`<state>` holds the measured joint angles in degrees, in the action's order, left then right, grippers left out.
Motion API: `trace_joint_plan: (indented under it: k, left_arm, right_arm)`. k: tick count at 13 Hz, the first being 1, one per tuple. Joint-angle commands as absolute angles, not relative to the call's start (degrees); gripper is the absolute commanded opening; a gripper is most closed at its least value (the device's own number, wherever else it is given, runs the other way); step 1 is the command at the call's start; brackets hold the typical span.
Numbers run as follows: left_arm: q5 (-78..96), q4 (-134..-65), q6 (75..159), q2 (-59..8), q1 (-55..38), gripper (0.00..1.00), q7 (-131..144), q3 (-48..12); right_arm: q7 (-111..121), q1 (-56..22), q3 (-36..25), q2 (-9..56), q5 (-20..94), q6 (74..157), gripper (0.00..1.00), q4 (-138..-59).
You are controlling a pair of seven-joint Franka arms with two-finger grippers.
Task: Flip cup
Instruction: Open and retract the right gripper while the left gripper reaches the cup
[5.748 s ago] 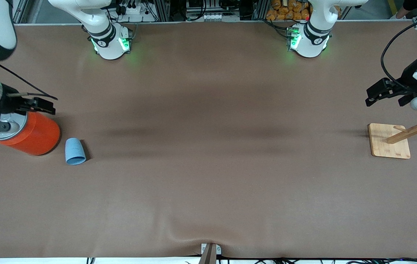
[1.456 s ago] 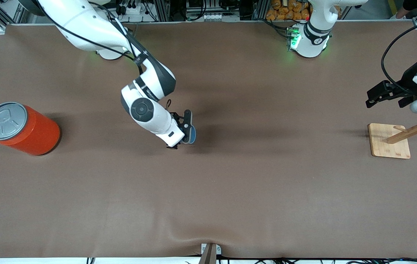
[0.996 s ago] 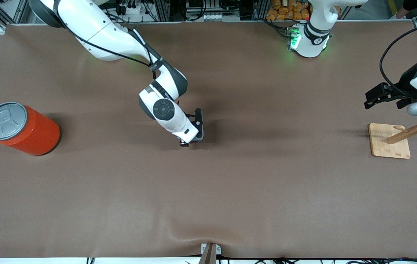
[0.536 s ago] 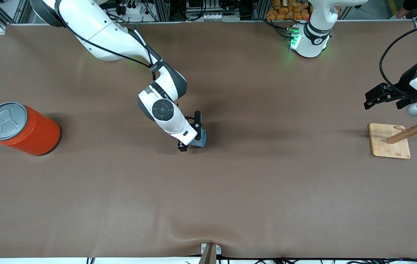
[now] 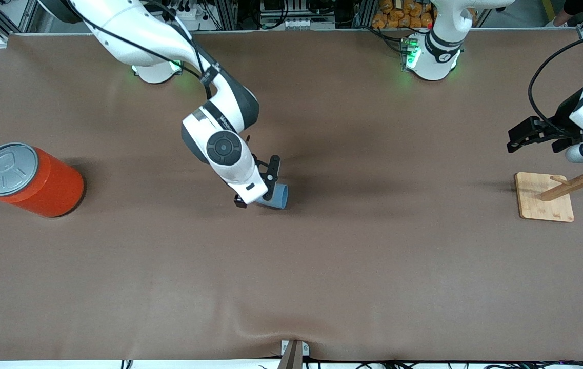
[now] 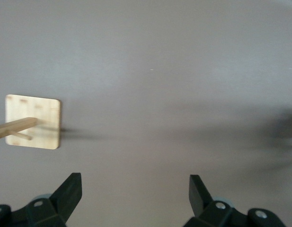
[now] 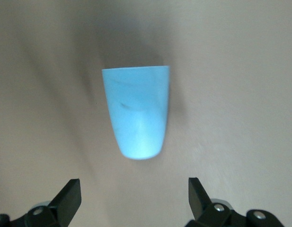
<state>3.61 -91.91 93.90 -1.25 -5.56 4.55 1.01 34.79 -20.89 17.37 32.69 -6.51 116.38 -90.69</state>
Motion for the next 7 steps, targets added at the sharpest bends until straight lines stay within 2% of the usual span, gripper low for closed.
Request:
trace_joint_plan:
  k: [1, 5, 7]
  left_arm:
    - [10.43, -90.79, 93.25, -4.55, -5.62, 1.0, 3.16, 0.79]
    - [25.98, -90.62, 94.21, -12.37, -6.24, 1.0, 1.59, 0.53]
    - [31.79, -87.91, 95.71, -16.85, -6.59, 1.0, 0.7, 0.53]
  right_arm:
    - [26.49, -19.61, 17.05, 27.79, -6.94, 113.21, 1.0, -90.09]
    - [20.05, -10.48, 17.49, 21.47, -5.02, 110.66, 1.0, -90.09]
    - [19.78, -6.52, 17.31, 17.86, -3.78, 108.21, 1.0, -90.09]
